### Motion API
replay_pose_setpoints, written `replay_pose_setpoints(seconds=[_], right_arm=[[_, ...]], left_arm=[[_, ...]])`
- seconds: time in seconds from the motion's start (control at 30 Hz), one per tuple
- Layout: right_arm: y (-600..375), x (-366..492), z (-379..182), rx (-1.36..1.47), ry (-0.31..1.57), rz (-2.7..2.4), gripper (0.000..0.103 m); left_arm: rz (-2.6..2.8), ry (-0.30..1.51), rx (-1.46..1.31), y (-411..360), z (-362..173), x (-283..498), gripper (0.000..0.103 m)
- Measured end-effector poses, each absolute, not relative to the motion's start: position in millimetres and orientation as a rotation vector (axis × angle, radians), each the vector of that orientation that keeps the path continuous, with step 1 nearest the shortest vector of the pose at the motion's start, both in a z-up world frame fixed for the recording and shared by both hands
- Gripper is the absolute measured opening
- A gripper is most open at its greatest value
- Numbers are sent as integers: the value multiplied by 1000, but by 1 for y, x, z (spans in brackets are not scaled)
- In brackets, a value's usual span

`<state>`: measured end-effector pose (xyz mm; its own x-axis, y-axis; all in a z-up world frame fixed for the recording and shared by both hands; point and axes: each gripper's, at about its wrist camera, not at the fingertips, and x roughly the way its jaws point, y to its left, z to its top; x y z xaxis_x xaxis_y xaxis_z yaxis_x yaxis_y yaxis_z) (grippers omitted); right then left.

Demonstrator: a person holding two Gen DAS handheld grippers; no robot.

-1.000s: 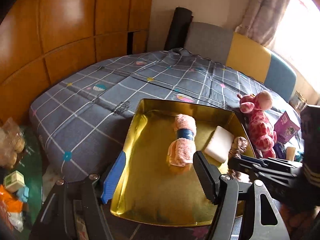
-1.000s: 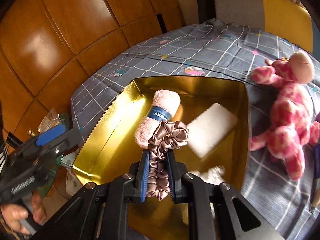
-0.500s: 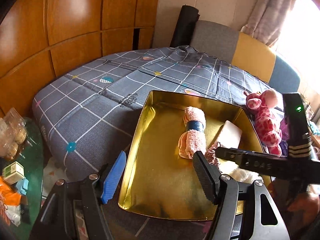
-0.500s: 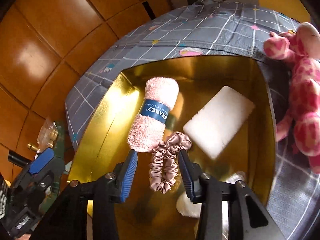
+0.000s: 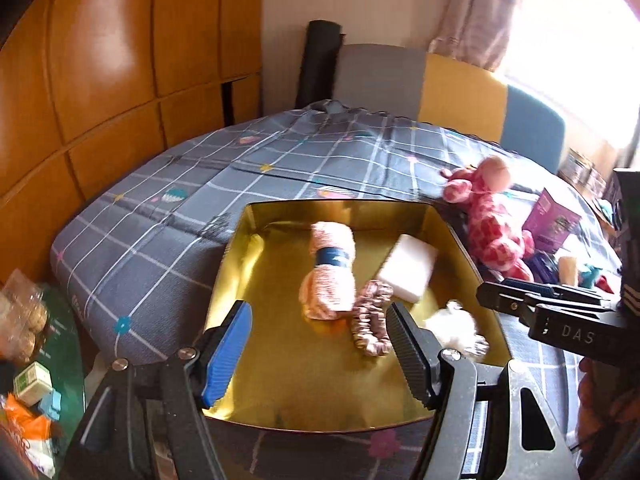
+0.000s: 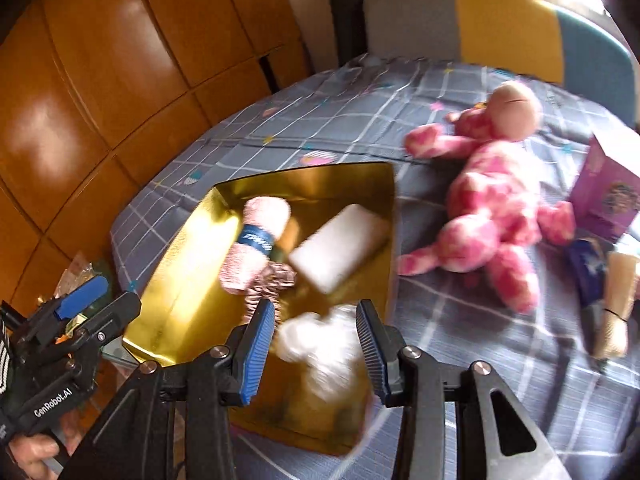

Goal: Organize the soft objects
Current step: 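Lower the scrunchie into the gold box and open the right tool, then move the left tool to the cream mesh pad and grasp it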

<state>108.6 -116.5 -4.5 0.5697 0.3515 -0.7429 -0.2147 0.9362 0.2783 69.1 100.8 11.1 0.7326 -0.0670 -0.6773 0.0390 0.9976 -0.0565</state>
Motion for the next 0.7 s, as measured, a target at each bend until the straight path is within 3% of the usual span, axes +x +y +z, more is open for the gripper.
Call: replay_pose_setpoints(seconds=[0.7], right_arm=[[-246,47,16,161,813,61,43]], left_arm=[[-289,754,112,-7,26,59,70]])
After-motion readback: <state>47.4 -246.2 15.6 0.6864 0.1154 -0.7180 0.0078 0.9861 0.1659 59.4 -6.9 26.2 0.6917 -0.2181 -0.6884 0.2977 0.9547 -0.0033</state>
